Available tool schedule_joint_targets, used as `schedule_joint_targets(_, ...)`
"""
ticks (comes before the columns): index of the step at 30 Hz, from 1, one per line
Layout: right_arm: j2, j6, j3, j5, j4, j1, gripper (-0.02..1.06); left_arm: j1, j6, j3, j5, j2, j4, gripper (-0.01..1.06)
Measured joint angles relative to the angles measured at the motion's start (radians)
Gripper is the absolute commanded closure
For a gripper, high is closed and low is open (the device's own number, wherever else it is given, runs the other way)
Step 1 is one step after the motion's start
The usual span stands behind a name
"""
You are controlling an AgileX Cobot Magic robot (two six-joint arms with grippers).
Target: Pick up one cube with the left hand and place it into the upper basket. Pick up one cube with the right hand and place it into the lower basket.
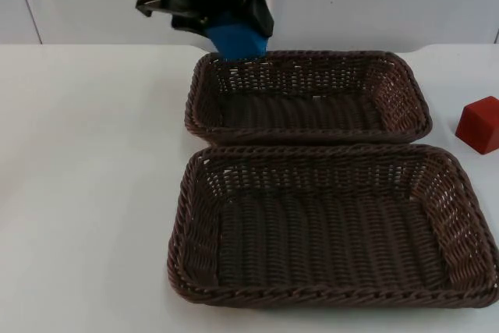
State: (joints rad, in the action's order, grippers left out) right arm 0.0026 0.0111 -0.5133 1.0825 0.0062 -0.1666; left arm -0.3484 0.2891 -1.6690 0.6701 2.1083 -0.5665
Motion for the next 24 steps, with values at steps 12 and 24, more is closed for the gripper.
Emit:
schedule_joint_targets(12, 0.0, 0.0, 0.0, 0.0, 0.0, 0.0, -0.01, -0.031, -0.008, -0.216, 0.002, 0.186, 0.0, 1.05)
schedule_joint_targets(24, 0.0, 0.0, 0.0, 0.0, 0.0, 0.0, -0.01, -0.031, -0.002, -0.274, -0.015, 0.303, 0.002, 1.05)
